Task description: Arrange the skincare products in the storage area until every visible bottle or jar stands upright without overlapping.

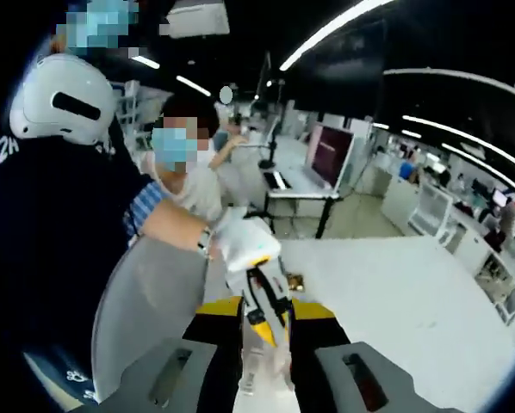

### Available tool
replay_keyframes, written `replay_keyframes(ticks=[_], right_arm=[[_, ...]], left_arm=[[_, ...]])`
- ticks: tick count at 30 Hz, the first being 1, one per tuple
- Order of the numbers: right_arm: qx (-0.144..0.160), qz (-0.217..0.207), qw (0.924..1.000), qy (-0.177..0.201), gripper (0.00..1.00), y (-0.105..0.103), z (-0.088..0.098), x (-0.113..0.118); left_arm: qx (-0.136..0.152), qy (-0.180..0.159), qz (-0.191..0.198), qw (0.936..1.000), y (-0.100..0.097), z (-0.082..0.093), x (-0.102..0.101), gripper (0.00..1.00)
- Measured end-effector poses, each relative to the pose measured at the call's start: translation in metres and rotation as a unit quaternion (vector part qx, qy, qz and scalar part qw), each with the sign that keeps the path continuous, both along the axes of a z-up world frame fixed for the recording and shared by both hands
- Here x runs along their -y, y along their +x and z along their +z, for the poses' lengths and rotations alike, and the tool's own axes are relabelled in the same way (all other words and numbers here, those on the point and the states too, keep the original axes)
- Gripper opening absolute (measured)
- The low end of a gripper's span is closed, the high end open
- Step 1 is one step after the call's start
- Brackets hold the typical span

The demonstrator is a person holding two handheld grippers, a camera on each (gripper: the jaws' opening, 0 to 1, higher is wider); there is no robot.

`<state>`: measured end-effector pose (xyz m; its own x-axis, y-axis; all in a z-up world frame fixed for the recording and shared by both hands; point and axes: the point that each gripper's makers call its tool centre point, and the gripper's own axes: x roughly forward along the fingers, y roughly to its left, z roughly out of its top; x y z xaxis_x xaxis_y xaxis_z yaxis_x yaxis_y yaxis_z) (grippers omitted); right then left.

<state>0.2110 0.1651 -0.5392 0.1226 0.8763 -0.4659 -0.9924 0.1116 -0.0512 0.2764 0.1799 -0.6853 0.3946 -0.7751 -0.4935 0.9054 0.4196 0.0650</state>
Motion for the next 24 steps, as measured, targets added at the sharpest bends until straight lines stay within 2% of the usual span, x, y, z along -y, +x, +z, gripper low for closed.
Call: replay_keyframes(ticks=[2, 3, 6, 12, 19, 24], right_arm=[[-0.014, -0.019, 0.9992, -0.031, 0.14, -0.003, -0.030, 0.005], [-0.016, -0.021, 0.9989, -0.038, 0.13, -0.004, -0.036, 0.007], [-0.053, -0.040, 0.9961, -0.059, 0.12, -0.015, -0.073, 0.011], [-0.070, -0.082, 0.9882, -0.108, 0.11, -0.016, -0.126, 0.015], [-0.056, -0.124, 0.9830, -0.123, 0.12, -0.008, -0.153, 0.000], [-0.048, -0.153, 0.9784, -0.130, 0.15, 0.003, -0.166, -0.007]], left_arm=[[0.001, 0.001, 0.001, 1.0000, 0.000, -0.001, 0.000, 0.13], [0.001, 0.001, 0.001, 1.0000, 0.000, -0.001, 0.000, 0.13], [-0.003, -0.004, 0.004, 1.0000, 0.001, -0.001, 0.001, 0.14], [-0.007, -0.006, 0.005, 1.0000, 0.001, -0.003, 0.001, 0.14], [-0.006, 0.006, 0.003, 1.0000, 0.000, -0.005, -0.002, 0.13], [0.003, 0.038, 0.016, 0.9992, -0.001, -0.001, -0.021, 0.15]])
